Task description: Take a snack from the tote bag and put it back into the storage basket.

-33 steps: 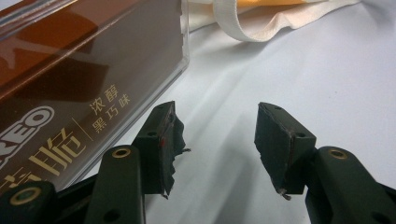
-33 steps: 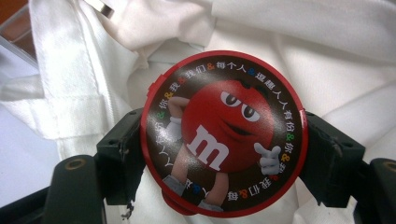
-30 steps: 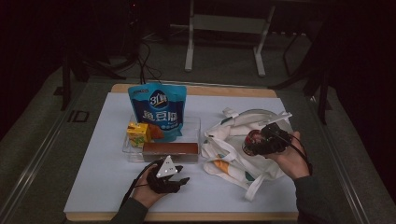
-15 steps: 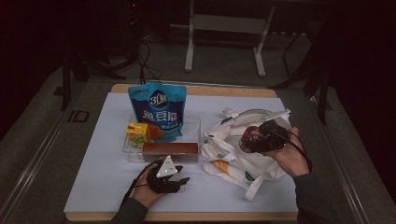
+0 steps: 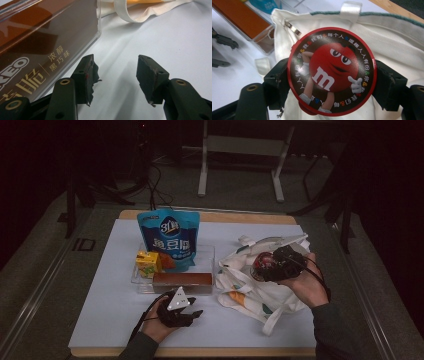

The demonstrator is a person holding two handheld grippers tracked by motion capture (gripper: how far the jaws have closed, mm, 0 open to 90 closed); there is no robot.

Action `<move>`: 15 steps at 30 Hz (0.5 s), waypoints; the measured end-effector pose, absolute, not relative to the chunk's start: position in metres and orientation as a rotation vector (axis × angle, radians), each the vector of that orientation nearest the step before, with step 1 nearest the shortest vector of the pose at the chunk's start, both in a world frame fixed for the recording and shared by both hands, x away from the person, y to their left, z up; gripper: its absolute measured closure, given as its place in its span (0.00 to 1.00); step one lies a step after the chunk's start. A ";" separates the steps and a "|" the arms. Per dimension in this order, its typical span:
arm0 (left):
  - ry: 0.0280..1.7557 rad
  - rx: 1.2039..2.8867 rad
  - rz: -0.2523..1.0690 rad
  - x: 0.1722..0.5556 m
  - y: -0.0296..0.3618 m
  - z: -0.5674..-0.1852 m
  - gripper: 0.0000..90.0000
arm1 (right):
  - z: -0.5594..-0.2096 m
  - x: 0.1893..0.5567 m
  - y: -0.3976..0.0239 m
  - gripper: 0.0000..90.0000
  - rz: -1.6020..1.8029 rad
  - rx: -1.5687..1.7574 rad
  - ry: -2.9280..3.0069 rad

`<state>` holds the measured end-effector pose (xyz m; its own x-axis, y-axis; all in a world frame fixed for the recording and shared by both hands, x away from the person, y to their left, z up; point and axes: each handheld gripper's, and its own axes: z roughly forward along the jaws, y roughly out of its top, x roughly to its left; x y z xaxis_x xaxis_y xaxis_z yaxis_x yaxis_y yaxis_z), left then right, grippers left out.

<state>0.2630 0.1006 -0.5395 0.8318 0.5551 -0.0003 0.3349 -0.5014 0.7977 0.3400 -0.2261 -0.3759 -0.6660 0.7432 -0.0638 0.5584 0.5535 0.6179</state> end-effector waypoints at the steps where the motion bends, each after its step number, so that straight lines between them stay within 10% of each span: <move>1: 0.648 2.141 0.322 0.263 0.101 -0.539 0.54 | -0.375 0.340 -0.225 0.28 0.819 1.067 2.475; 15: 0.647 2.141 0.320 0.263 0.101 -0.539 0.54 | -0.364 0.338 -0.208 0.28 0.860 1.016 2.492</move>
